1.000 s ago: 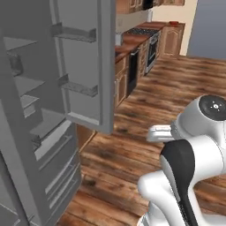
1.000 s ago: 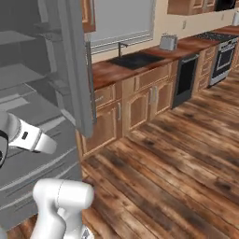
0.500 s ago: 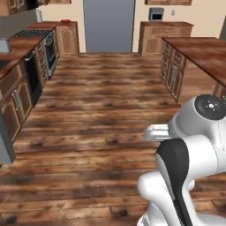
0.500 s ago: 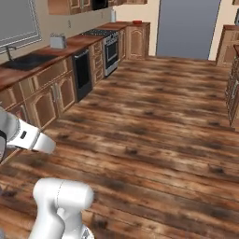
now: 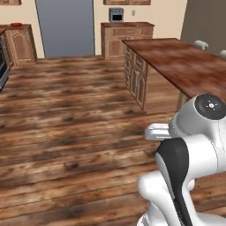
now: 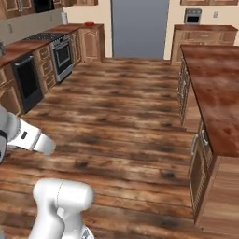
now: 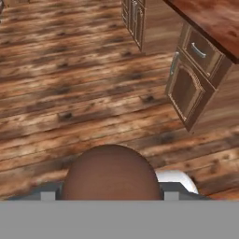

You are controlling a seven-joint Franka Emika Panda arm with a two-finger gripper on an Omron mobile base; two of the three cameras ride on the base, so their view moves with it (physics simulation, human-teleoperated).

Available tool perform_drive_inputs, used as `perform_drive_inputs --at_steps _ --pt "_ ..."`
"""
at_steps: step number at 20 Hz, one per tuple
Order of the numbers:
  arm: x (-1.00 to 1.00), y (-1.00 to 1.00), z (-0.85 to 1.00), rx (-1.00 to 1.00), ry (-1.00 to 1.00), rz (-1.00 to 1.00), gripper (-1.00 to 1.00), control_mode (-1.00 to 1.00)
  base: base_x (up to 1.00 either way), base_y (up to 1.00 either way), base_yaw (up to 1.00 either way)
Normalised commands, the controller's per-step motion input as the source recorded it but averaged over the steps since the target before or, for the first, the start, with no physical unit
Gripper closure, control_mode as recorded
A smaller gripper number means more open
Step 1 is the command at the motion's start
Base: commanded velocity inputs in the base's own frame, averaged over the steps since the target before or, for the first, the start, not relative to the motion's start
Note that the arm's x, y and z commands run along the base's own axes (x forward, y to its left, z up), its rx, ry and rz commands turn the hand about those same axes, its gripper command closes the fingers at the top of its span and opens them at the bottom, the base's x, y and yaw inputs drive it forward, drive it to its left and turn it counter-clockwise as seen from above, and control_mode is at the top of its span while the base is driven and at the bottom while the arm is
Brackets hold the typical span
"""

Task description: Pick the egg and butter from the fridge and place them by the bowl for mixing.

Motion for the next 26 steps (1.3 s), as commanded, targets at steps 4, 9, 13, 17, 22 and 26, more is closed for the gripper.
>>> perform_drive_inputs --at_steps 4,9,13,17,22,26 --pt "0.0 0.0 0.0 0.0 0.0 0.0 1.0 1.0 1.0 -0.21 -0.19" --pt "0.0 0.0 0.0 0.0 0.0 0.0 1.0 1.0 1.0 0.3 -0.14" --pt "0.0 0.0 0.0 0.0 0.0 0.0 1.0 1.0 1.0 0.54 -0.12" --pt "0.0 0.0 0.0 0.0 0.0 0.0 1.0 1.0 1.0 0.71 -0.01" --pt "0.0 0.0 0.0 0.0 0.0 0.0 1.0 1.0 1.0 0.57 0.04" --pt "0.0 0.0 0.0 0.0 0.0 0.0 1.0 1.0 1.0 0.45 0.11"
